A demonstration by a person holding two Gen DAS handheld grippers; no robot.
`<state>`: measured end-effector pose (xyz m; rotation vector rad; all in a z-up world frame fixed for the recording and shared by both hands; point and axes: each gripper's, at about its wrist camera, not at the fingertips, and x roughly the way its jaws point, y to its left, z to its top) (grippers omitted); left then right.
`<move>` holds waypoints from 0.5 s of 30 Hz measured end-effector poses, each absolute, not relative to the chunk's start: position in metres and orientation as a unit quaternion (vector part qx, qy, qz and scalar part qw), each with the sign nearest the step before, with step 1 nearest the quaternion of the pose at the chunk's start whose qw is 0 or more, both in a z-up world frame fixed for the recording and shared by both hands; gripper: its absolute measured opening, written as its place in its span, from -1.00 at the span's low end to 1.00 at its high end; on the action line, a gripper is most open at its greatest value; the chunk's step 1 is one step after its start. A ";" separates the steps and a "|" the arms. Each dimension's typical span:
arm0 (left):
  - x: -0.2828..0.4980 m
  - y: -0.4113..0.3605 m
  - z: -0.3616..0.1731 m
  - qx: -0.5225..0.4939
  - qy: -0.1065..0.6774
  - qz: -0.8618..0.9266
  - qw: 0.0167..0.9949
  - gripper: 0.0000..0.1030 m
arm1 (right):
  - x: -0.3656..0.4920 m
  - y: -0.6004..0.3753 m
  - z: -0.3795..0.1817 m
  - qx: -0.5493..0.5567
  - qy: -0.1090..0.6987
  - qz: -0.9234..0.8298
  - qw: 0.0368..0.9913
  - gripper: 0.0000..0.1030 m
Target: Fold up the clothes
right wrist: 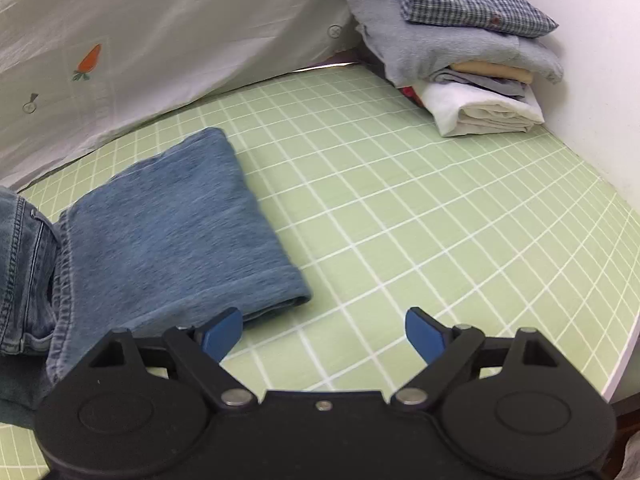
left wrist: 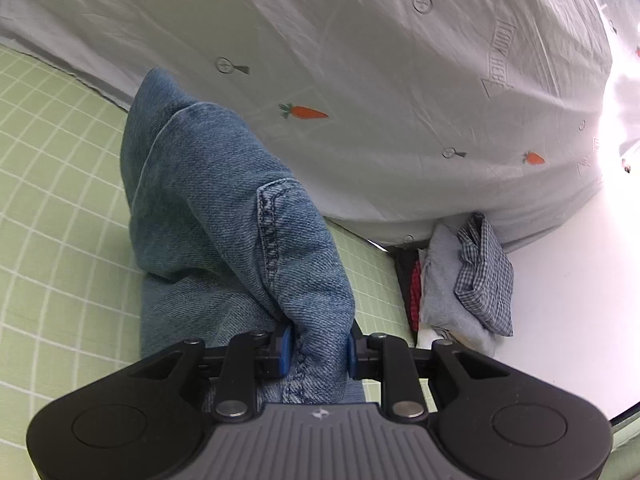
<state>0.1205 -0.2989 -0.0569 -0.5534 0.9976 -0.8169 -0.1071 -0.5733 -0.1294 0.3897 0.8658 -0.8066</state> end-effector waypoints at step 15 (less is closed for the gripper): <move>0.132 -0.438 -0.178 -0.346 0.565 -0.324 0.676 -0.48 | -0.071 -0.707 -0.169 0.217 0.429 -0.380 0.791 0.73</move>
